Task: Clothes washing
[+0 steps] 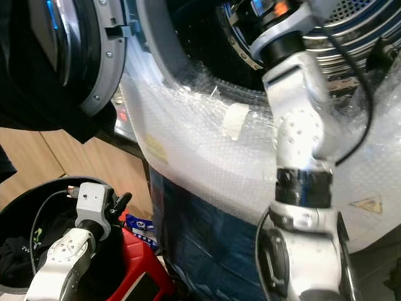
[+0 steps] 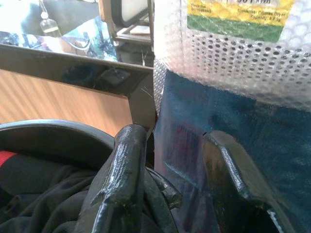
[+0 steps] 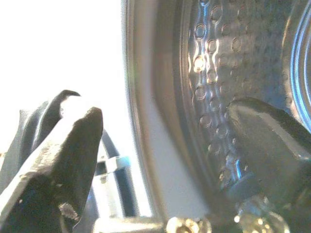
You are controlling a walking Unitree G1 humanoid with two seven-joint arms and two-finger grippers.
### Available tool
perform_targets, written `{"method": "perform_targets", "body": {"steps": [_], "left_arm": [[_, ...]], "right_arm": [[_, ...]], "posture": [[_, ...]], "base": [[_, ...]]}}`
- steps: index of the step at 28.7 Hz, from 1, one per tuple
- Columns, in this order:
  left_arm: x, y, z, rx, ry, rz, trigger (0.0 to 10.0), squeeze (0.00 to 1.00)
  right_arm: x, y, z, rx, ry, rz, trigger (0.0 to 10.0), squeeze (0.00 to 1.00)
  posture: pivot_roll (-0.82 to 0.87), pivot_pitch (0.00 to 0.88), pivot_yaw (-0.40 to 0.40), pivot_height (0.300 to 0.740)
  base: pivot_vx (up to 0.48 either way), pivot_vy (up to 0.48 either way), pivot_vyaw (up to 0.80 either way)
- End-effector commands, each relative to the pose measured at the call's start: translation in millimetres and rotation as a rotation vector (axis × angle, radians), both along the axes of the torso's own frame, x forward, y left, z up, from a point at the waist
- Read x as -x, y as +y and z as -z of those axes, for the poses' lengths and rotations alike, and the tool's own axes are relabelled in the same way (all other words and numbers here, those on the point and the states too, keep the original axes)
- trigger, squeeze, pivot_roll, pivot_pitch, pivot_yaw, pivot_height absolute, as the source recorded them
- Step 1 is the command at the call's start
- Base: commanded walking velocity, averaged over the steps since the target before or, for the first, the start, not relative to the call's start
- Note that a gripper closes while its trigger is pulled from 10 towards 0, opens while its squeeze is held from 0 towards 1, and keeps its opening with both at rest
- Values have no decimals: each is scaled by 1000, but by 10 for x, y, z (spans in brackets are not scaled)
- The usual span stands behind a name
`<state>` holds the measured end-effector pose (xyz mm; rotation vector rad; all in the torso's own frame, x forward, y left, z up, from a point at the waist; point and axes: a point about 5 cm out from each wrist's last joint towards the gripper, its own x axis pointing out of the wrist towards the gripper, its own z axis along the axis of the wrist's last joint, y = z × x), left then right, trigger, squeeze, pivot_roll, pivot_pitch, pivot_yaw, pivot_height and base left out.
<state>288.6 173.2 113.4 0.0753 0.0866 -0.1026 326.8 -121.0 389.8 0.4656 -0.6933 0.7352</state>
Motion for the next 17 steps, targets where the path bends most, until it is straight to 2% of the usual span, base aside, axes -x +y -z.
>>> {"method": "perform_targets", "body": {"steps": [1, 4, 5, 7, 9, 12, 14, 15, 17], "left_arm": [[3, 8, -8, 10, -13, -5, 10000, 0], [13, 9, -2, 8, -14, -6, 10000, 0], [14, 21, -12, 3, -21, -7, 10000, 0], [7, 58, -28, 3, -28, -21, 10000, 0], [-5, 120, -69, -7, -42, -38, 10000, 0], [-2, 147, -66, -13, -43, -47, 10000, 0], [2, 147, -56, -15, -41, -53, 10000, 0], [7, 137, -51, -12, -41, -55, 10000, 0], [15, 126, -49, 4, -48, -67, 10000, 0]], "right_arm": [[78, 52, 107, 26, 1, -48, 10000, 0], [221, 139, 421, 129, 12, -119, 10000, 0], [305, 206, 646, 187, 48, -195, 10000, 0], [374, 262, 788, 215, 79, -248, 10000, 0], [584, 368, 1051, 303, 68, -363, 10000, 0], [663, 403, 1231, 316, 100, -432, 10000, 0], [705, 404, 1405, 372, 117, -453, 10000, 0], [730, 389, 1575, 404, 154, -472, 10000, 0], [804, 309, 1866, 394, 232, -530, 10000, 0]], "posture": [[138, 34, 3, 740], [157, 10, -4, 740], [167, 6, -10, 740], [165, 0, -7, 740], [159, 8, -5, 740], [149, 7, -1, 740], [148, 9, -7, 740], [159, 12, -15, 740], [163, 9, -18, 740]], "base": [[0, 0, 0], [0, 0, 0], [0, 0, 0], [0, 0, 0], [0, 0, 0], [0, 0, 0], [0, 0, 0], [0, 0, 0], [0, 0, 0]]}}
